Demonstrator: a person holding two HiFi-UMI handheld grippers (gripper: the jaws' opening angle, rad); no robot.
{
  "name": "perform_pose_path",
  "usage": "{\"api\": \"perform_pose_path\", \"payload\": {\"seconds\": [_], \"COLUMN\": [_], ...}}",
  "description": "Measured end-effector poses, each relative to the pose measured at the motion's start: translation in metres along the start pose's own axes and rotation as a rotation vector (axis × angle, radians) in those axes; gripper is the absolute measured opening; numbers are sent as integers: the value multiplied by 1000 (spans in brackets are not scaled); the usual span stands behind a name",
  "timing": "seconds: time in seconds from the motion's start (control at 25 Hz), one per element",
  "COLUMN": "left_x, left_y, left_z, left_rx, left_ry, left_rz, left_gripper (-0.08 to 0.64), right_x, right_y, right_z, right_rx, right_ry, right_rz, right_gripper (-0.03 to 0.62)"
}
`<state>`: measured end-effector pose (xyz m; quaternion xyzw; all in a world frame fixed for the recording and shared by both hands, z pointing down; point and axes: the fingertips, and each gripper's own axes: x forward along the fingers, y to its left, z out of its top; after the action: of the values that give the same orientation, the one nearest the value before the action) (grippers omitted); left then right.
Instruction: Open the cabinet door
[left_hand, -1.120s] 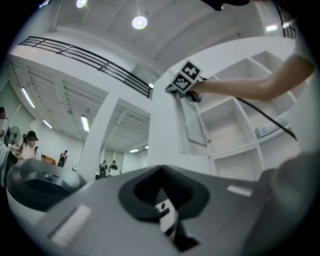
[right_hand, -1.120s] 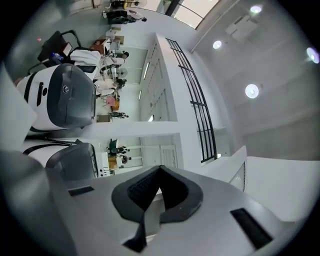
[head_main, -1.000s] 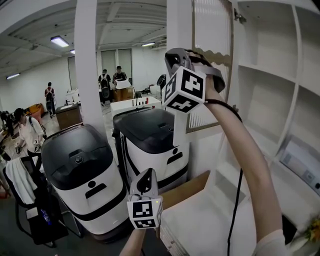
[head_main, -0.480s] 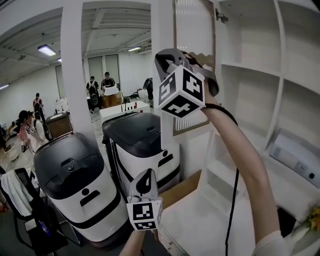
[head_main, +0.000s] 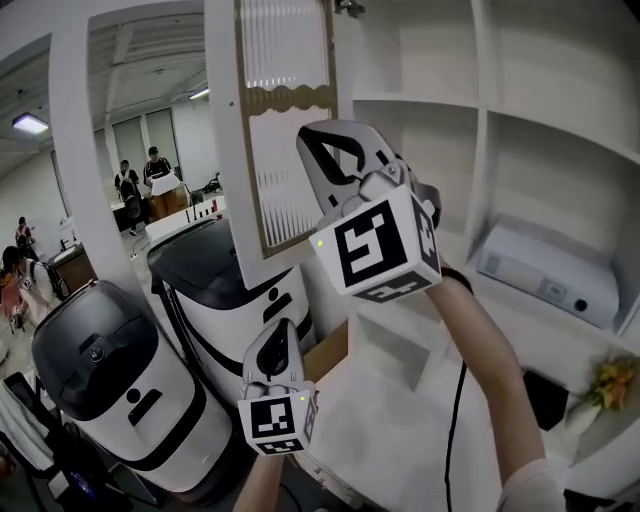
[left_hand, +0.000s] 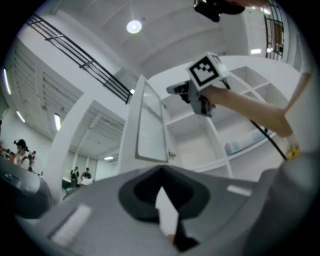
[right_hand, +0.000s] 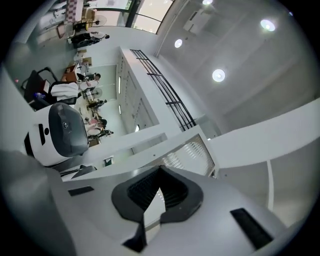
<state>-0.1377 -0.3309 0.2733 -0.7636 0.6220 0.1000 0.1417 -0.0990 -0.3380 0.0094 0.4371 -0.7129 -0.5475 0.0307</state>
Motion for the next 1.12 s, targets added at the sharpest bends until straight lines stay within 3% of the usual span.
{"api": "perform_pose_path", "payload": {"seconds": [0.4,0.56,0.72,0.88,1.12], "left_x": [4,-1,-12,-30,-43], "left_y": [-58,-62,-61,-61,-62], "left_z": [10,6,-3,-25,-52], "left_rx": [-71,-89,-131,-108,-99], "left_ry": [-40,-36,-46,-26,33], "left_rz": [-61,-49,-39,0,23], "left_gripper": [6,6,6,6,6], "right_x": [-133,-174,-215,-250,-275], "right_y": [41,78,111,140,165], "right_z": [-79,-108,-142,-174,-192], "right_rx": [294,507,632,703,711], "right_ry": [63,139,244,331,384], "right_rz": [-81,-117,-146,-150,-143], "right_gripper": [0,0,0,0,0]}}
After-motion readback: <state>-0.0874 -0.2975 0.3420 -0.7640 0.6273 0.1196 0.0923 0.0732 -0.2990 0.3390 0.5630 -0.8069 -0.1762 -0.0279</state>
